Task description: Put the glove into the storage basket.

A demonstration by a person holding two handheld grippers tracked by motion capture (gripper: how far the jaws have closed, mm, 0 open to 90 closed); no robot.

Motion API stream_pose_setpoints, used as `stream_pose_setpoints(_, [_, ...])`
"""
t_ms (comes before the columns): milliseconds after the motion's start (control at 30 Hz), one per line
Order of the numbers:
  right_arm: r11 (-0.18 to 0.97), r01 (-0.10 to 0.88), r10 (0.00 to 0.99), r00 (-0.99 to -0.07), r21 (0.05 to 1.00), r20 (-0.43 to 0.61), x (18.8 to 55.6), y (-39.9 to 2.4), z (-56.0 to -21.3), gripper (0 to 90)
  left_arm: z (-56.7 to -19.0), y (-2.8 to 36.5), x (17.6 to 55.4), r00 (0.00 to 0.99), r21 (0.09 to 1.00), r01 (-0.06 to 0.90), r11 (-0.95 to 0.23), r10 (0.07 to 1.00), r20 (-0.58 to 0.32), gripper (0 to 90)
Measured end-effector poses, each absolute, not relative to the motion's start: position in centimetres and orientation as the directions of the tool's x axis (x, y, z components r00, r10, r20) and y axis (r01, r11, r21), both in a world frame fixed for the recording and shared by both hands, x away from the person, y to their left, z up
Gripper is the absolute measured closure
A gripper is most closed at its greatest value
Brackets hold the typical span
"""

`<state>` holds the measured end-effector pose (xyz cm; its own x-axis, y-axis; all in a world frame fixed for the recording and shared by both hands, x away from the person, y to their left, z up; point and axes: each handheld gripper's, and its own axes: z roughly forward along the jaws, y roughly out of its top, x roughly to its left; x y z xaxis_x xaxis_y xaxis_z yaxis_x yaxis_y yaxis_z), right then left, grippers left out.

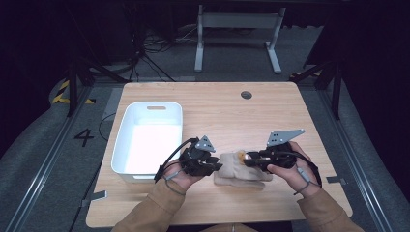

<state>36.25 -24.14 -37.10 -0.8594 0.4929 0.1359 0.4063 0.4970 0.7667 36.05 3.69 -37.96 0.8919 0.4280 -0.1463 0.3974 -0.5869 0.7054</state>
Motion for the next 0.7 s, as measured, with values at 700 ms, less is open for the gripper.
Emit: stream_pose_setpoints(700, [0.583, 0.444, 0.493, -0.859, 0.680, 0.138, 37.4, -23.0, -40.7, 68.2, -38.5, 3.3, 36.1, 0.893, 0.689, 0.403, -0.602, 0.424, -0.152, 71.9])
